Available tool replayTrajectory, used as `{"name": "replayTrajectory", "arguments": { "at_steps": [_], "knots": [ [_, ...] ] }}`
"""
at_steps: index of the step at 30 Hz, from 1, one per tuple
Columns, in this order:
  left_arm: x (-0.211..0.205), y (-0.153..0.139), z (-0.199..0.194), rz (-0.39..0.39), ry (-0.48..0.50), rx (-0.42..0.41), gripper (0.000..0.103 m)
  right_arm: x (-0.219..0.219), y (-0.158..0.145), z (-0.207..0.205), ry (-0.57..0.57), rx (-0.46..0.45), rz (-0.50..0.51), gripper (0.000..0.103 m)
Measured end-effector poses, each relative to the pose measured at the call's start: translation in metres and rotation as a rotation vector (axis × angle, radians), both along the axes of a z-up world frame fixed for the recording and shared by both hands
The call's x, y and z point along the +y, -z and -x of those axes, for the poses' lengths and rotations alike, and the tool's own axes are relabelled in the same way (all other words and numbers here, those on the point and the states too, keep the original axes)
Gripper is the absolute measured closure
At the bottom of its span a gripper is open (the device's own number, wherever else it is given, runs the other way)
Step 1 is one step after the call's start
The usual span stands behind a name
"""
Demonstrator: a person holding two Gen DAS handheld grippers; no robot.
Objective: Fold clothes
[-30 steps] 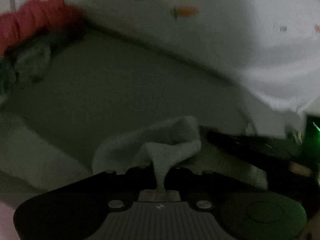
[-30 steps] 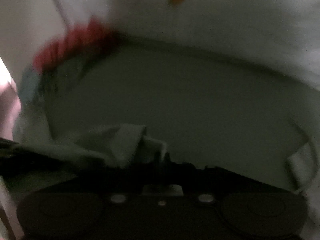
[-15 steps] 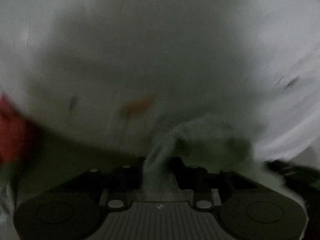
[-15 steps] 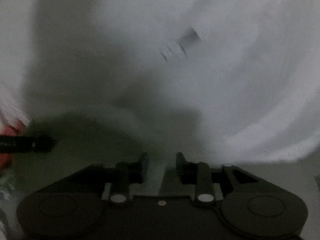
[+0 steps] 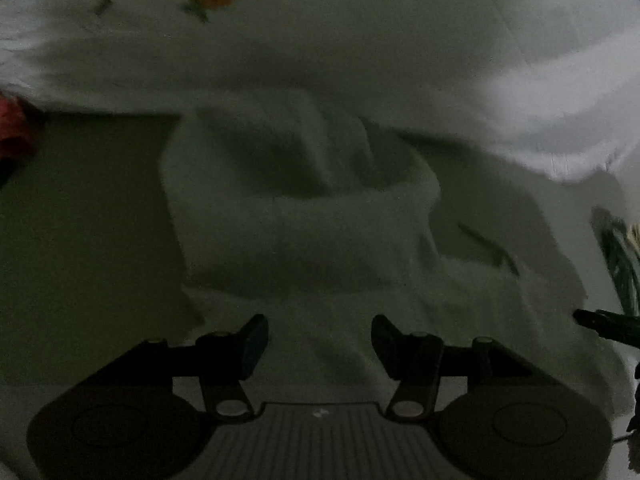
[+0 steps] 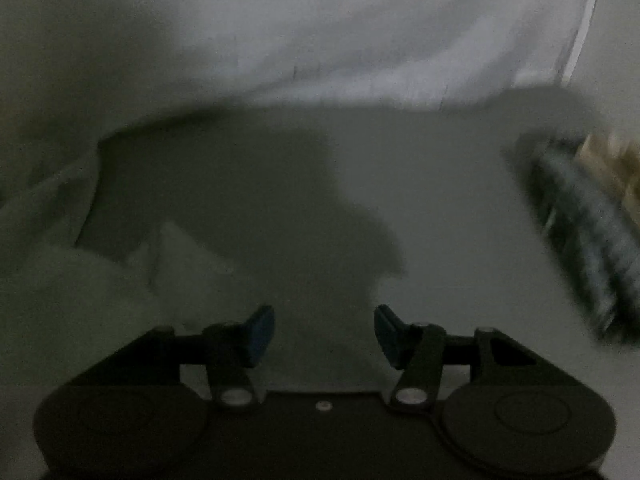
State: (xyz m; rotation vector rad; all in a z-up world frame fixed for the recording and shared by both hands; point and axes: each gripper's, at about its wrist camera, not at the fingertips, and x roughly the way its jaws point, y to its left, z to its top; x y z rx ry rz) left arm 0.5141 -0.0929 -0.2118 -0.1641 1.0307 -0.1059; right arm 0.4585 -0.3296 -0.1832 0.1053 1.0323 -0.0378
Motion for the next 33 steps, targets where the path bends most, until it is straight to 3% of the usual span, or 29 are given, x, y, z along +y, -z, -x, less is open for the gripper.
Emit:
{"name": "replayTrajectory", "arguments": {
  "at_steps": [2,3,4,7,10,12,14,16,17,19,21,26,27,28,30,31,33],
  "knots": [
    [-0.008,0.009,-0.001,-0.019,0.009,0.016,0.043,0.004,0.005,0.007,-0.027,-0.017,0.001,0.052],
    [-0.011,0.013,-0.001,-0.029,0.015,0.023,0.042,0.008,0.005,0.010,-0.049,-0.023,0.021,0.064],
    [-0.013,0.016,-0.002,-0.037,0.018,0.027,0.042,0.010,0.003,0.013,-0.067,-0.031,0.041,0.102],
    [-0.017,0.011,-0.003,-0.044,0.020,0.031,0.042,0.005,-0.015,0.033,-0.018,-0.109,0.201,0.103],
    [-0.011,0.002,0.003,-0.020,0.024,0.014,0.042,-0.008,-0.063,0.061,0.122,-0.230,0.356,0.103],
    [-0.009,-0.005,0.010,-0.001,0.027,-0.003,0.042,-0.024,-0.093,0.082,0.216,-0.262,0.418,0.103],
    [-0.007,-0.009,0.019,0.019,0.031,-0.013,0.042,-0.046,-0.102,0.097,0.291,-0.225,0.355,0.097],
    [-0.007,-0.007,0.031,0.037,0.036,-0.005,0.042,-0.065,-0.093,0.112,0.377,-0.179,0.260,0.081],
    [-0.008,-0.006,0.038,0.041,0.040,0.003,0.042,-0.070,-0.085,0.121,0.409,-0.156,0.203,0.078],
    [-0.011,-0.003,0.053,0.043,0.062,0.019,0.041,-0.075,-0.066,0.139,0.456,-0.132,0.075,0.055],
    [-0.016,0.000,0.067,0.033,0.093,0.038,0.041,-0.079,-0.040,0.161,0.559,-0.110,-0.083,0.048],
    [-0.020,0.007,0.086,0.017,0.148,0.082,0.041,-0.075,0.009,0.174,0.732,-0.122,-0.316,0.048],
    [-0.019,0.006,0.088,0.014,0.152,0.083,0.041,-0.073,0.012,0.172,0.744,-0.153,-0.349,0.053],
    [-0.017,0.005,0.088,0.010,0.154,0.082,0.041,-0.071,0.012,0.168,0.735,-0.181,-0.375,0.069],
    [-0.014,0.001,0.088,-0.002,0.149,0.073,0.041,-0.057,0.000,0.153,0.667,-0.229,-0.383,0.096],
    [-0.010,-0.002,0.088,-0.004,0.141,0.063,0.041,-0.044,-0.013,0.145,0.612,-0.275,-0.346,0.096],
    [0.002,-0.011,0.088,0.001,0.108,0.040,0.039,0.010,-0.055,0.125,0.363,-0.366,-0.170,0.097]
  ]
}}
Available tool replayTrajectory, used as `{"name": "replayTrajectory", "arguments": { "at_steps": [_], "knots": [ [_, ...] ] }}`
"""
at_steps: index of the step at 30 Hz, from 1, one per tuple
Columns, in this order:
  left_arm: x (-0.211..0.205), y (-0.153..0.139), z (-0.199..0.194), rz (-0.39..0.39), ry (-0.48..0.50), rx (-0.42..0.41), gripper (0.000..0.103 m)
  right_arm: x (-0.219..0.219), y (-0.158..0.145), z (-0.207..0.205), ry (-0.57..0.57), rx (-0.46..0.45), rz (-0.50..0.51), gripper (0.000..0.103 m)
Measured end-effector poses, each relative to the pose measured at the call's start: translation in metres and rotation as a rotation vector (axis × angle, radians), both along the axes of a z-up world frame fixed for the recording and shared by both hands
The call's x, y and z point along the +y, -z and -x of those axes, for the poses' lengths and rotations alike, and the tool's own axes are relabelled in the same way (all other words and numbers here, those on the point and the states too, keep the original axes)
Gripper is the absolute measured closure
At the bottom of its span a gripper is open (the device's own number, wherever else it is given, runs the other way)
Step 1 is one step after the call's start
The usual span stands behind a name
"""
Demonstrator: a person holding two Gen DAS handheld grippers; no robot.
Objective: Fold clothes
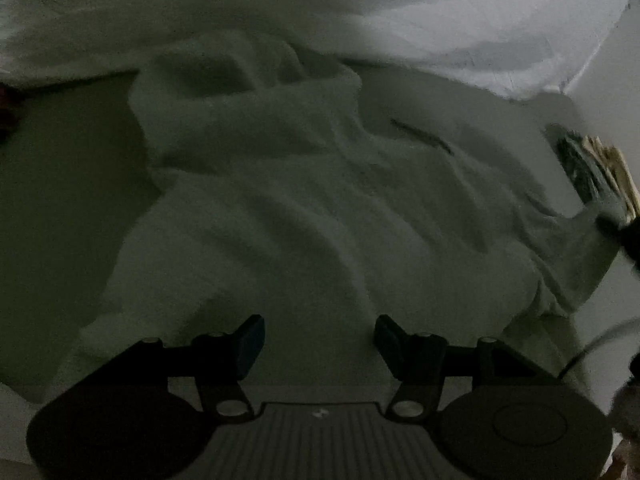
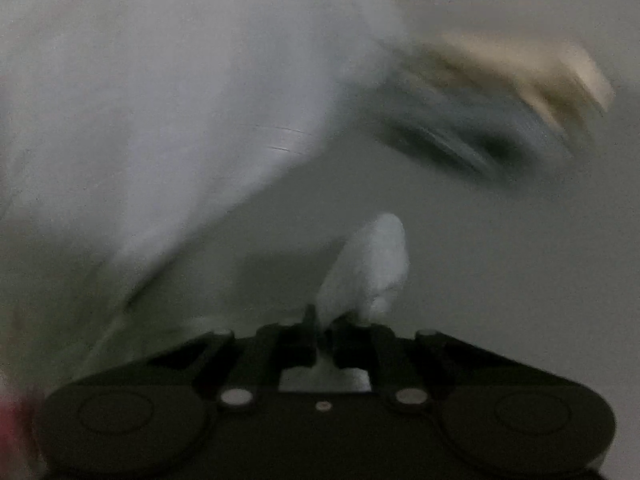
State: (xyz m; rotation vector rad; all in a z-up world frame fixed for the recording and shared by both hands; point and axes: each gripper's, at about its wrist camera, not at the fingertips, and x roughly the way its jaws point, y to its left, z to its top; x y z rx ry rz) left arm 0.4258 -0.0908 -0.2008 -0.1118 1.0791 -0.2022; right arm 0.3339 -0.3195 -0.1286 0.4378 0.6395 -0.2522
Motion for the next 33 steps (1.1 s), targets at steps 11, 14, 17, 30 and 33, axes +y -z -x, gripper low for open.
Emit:
{"name": "replayTrajectory", "arguments": {
  "at_steps": [11,14,17,30,33],
  "knots": [
    [0.055,0.011,0.003,-0.067,-0.163,0.002,0.025,0.197,-0.016,0.023,-0.667,0.060,0.173,0.046],
    [0.058,0.026,0.004,-0.059,-0.163,0.054,0.018,0.161,-0.005,0.010,-0.528,0.097,0.039,0.040],
    [0.049,0.035,0.007,-0.094,-0.124,0.053,0.009,0.116,0.010,-0.004,-0.330,0.132,-0.092,0.040],
    [0.025,0.041,-0.003,-0.228,-0.029,0.080,0.000,0.084,0.065,-0.086,-0.168,0.154,-0.275,0.084],
    [0.026,0.040,-0.004,-0.230,-0.029,0.090,0.000,0.074,0.030,-0.055,-0.113,0.038,-0.238,0.090]
  ]
}}
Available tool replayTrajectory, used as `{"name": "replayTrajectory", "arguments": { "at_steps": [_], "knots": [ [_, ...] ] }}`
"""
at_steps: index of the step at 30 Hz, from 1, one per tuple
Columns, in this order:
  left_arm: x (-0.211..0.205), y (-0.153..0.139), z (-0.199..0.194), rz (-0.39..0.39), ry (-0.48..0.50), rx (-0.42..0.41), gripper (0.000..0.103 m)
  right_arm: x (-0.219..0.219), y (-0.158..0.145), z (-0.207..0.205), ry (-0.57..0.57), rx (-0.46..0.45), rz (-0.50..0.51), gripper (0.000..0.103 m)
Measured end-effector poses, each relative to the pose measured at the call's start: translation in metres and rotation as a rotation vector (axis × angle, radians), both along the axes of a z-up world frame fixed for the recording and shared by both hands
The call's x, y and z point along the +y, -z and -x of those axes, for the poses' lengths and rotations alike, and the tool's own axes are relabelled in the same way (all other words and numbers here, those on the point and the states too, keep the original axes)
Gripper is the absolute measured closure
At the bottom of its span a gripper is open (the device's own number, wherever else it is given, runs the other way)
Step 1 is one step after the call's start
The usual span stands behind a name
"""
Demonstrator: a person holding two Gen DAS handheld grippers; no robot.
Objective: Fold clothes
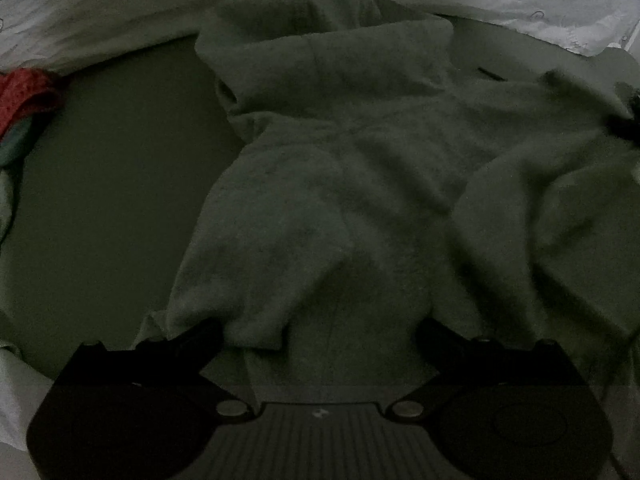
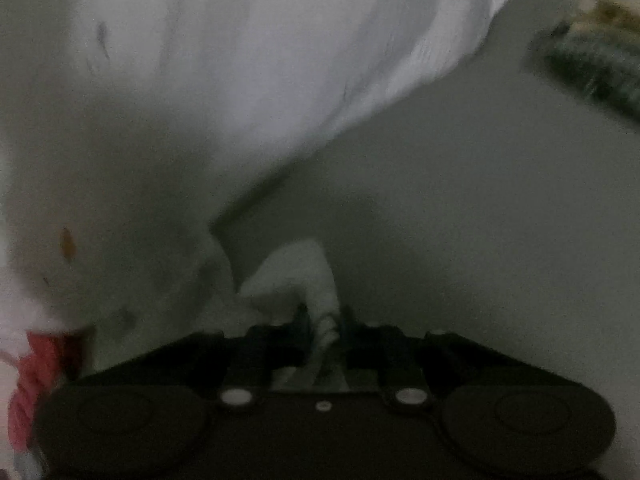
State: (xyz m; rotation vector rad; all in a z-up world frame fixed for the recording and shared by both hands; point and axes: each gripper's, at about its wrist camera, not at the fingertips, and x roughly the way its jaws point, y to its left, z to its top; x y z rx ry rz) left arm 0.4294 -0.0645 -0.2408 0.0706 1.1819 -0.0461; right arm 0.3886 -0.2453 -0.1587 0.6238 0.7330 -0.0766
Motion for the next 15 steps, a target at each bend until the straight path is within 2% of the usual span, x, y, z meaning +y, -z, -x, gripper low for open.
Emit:
{"name": "replayTrajectory", "arguments": {
  "at_steps": [2,5,8,9,11,13,15],
  "knots": [
    [0.001,-0.001,0.002,-0.001,-0.002,-0.005,0.000,-0.013,-0.031,0.024,0.050,-0.068,0.096,0.091],
    [0.002,-0.002,0.004,-0.001,-0.003,-0.015,0.000,-0.052,-0.076,0.059,0.164,-0.133,0.293,0.091],
    [0.003,-0.003,0.007,-0.001,-0.004,-0.018,0.000,-0.102,-0.108,0.090,0.312,-0.143,0.581,0.091],
    [0.003,-0.003,0.008,-0.001,-0.004,-0.019,0.000,-0.121,-0.111,0.096,0.380,-0.105,0.715,0.090],
    [0.003,-0.004,0.010,-0.001,-0.005,-0.024,0.000,-0.156,-0.102,0.099,0.486,0.035,0.865,0.084],
    [0.004,-0.005,0.013,-0.002,-0.006,-0.030,0.000,-0.187,-0.080,0.104,0.561,0.199,0.896,0.068],
    [0.006,-0.006,0.016,-0.001,-0.007,-0.032,0.000,-0.194,-0.060,0.113,0.585,0.275,0.899,0.064]
  ]
}}
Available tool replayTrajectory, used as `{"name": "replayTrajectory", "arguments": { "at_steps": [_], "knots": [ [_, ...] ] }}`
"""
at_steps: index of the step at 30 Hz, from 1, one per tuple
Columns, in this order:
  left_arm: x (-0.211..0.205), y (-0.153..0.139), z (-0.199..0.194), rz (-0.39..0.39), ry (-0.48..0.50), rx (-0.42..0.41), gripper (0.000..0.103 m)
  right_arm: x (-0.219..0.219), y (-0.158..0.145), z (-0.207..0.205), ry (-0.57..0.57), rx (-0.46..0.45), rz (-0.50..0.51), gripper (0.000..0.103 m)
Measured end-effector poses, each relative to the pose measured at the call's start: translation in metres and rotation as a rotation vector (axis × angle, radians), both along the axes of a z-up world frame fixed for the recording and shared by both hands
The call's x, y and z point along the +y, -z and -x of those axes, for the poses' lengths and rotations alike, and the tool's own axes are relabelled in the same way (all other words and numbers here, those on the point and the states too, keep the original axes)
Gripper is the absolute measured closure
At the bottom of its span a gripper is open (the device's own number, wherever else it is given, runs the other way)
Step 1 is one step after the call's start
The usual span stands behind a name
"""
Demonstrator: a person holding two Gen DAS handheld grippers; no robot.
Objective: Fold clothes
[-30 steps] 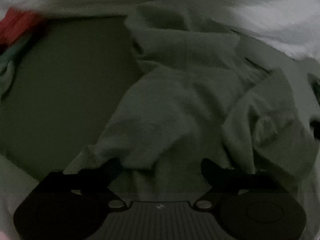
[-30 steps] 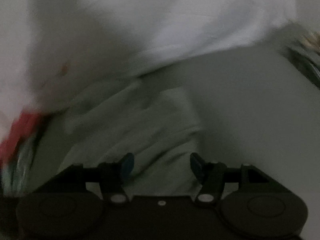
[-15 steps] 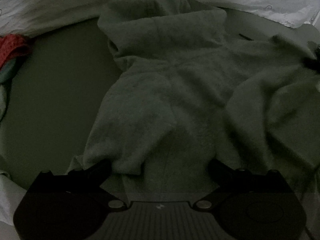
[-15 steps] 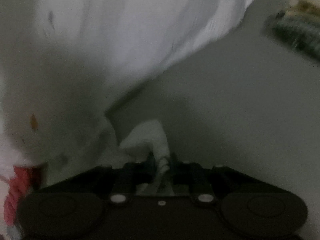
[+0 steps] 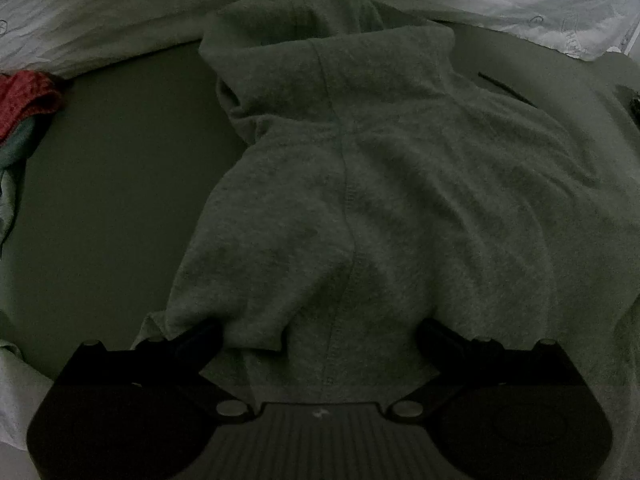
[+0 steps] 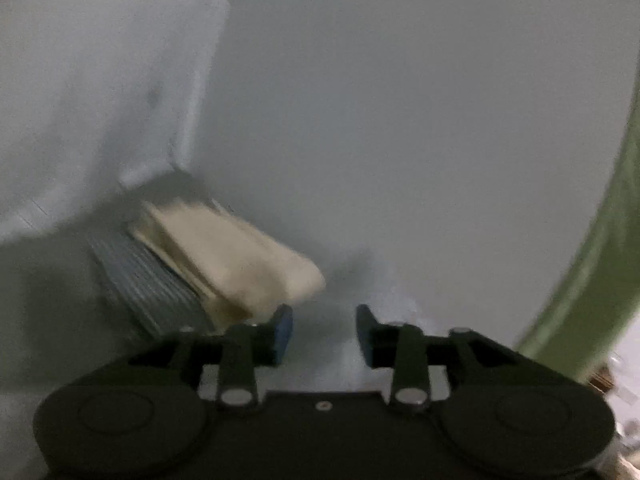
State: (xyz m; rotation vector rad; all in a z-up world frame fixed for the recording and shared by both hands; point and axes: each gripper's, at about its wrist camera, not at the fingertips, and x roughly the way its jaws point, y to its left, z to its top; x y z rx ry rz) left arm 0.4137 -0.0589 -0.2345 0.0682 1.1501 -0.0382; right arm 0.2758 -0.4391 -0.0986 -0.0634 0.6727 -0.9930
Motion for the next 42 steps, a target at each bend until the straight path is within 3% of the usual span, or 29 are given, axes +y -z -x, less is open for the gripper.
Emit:
{"name": "replayTrajectory", "arguments": {
  "at_steps": [3,11,13,16,18,22,24,26,27,29,31,35,39,42],
  "knots": [
    [0.000,0.001,0.000,-0.001,-0.005,-0.004,0.000,0.026,0.018,0.014,-0.007,0.008,-0.070,0.049],
    [-0.002,0.004,0.011,-0.004,-0.047,-0.044,0.000,0.128,0.070,0.023,-0.155,-0.047,-0.485,0.046],
    [-0.003,0.004,0.014,-0.003,-0.061,-0.046,0.000,0.161,0.075,0.017,-0.263,-0.039,-0.533,0.037],
    [-0.002,0.002,0.014,0.013,-0.082,-0.010,0.000,0.214,0.073,0.012,-0.442,0.000,-0.551,0.022],
    [0.004,-0.001,0.018,0.043,-0.099,0.002,0.000,0.246,0.072,0.008,-0.560,0.031,-0.583,0.019],
    [0.033,-0.016,0.057,0.089,-0.120,-0.068,0.000,0.311,0.078,0.015,-0.771,0.146,-0.517,0.012],
    [0.051,-0.023,0.083,0.045,-0.128,-0.126,0.000,0.332,0.088,0.019,-0.819,0.208,-0.501,0.012],
    [0.071,-0.025,0.108,-0.043,-0.150,-0.165,0.000,0.346,0.098,0.025,-0.831,0.243,-0.498,0.008],
    [0.083,-0.025,0.120,-0.074,-0.172,-0.172,0.000,0.350,0.100,0.029,-0.816,0.222,-0.481,0.002],
    [0.112,-0.021,0.143,-0.099,-0.242,-0.162,0.000,0.353,0.102,0.035,-0.784,0.184,-0.479,0.000],
    [0.147,-0.017,0.166,-0.053,-0.355,-0.142,0.000,0.349,0.103,0.037,-0.752,0.151,-0.516,0.000],
    [0.219,-0.011,0.202,0.096,-0.629,-0.127,0.000,0.354,0.109,0.046,-0.746,0.079,-0.471,0.000],
    [0.271,-0.012,0.220,0.149,-0.771,-0.171,0.001,0.359,0.117,0.055,-0.718,-0.001,-0.428,0.000],
    [0.306,-0.014,0.228,0.183,-0.851,-0.226,0.002,0.357,0.115,0.054,-0.699,-0.007,-0.421,0.000]
  ]
}}
